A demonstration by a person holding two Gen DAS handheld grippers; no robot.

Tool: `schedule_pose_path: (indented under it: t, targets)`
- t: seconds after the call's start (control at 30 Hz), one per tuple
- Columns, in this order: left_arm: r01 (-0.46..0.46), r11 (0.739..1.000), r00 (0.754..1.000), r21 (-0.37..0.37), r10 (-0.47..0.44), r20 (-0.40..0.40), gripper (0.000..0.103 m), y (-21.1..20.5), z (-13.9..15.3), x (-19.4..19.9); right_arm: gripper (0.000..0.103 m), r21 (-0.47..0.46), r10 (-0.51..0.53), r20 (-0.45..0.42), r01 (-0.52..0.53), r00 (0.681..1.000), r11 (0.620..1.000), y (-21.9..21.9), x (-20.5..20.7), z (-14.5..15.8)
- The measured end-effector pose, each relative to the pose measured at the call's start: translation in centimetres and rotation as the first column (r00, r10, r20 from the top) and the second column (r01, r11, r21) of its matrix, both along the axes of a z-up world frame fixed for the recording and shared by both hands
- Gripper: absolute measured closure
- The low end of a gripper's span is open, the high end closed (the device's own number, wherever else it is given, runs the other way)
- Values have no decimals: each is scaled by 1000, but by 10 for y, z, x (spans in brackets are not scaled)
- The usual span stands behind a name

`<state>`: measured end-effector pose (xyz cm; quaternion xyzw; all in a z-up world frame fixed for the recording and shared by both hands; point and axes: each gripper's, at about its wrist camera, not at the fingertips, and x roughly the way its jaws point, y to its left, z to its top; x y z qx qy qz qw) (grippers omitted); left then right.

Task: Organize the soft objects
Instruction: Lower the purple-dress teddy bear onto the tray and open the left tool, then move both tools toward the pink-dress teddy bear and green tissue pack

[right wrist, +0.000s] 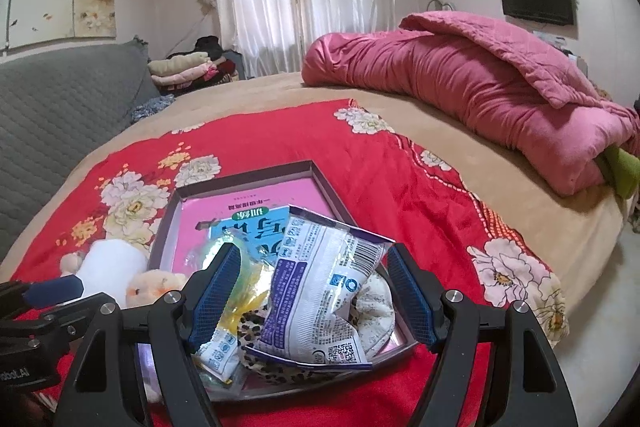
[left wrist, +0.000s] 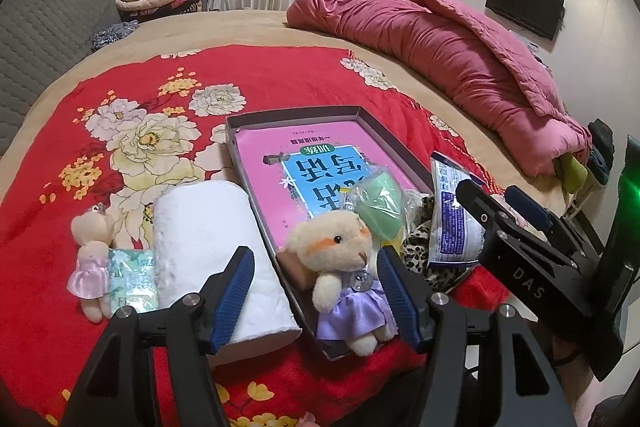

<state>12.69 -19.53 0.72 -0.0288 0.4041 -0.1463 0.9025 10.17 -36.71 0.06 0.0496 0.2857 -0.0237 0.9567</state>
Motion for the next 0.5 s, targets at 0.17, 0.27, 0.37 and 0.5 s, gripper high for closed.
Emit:
schedule_pose_path:
  t: [0.17, 0.27, 0.37, 0.5]
  targets:
    - [-3, 1000, 1000, -1, 3, 8, 40, 4, 5, -4, 26, -1, -1, 4, 1, 1000, 1000, 4, -3, 4]
    - [-5, 1000, 1000, -1, 5, 13, 40, 7, 8, -6, 26, 1, 3, 7, -3, 1000, 1000, 7, -5, 7]
    - [-10, 1000, 1000, -5, 10, 14, 40, 10, 10, -8, 26, -10, 11, 12, -11, 1000, 1000, 11, -7, 10]
    - [-17, 1000, 1000, -11, 18, 17, 40, 16, 12, -11, 26, -25, 15, 23, -15, 1000, 1000, 18, -11, 14]
